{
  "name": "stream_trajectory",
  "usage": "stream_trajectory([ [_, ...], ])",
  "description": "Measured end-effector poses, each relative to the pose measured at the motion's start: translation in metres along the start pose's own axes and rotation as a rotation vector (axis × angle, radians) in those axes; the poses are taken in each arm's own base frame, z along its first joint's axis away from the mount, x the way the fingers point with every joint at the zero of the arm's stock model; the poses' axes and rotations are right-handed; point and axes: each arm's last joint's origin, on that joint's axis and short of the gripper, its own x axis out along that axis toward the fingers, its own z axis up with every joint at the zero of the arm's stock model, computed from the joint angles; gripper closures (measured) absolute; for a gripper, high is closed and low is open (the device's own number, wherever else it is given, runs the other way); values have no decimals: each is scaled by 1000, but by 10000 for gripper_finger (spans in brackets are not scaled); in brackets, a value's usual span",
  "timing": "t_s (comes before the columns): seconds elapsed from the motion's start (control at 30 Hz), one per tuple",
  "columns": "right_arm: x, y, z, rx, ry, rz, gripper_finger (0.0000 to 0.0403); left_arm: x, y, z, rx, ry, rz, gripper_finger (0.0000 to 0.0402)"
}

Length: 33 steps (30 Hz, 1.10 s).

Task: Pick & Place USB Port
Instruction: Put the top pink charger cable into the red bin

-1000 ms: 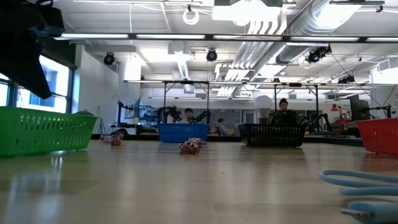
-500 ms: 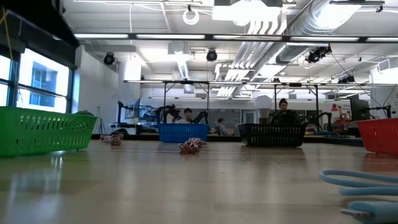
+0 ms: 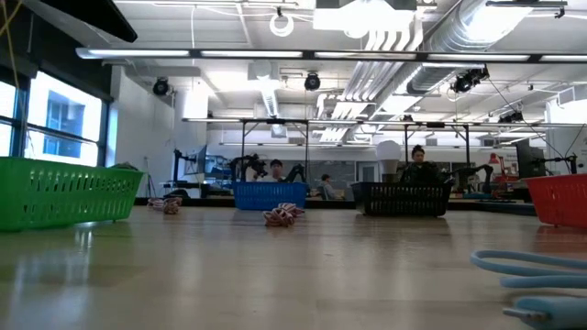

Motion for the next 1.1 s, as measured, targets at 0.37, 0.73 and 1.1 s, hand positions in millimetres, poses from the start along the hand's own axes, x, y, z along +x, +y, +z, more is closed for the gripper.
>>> stream_trajectory([
  [0.37,0,0,0,0,0,0,265,0,-2,-1,36,37,-63,359],
  [0.73,0,0,0,0,-1,-2,265,0,-4,1,13,24,-75,288],
  [1.1,0,0,0,0,-1,-4,265,0,-4,1,53,36,-96,173],
])
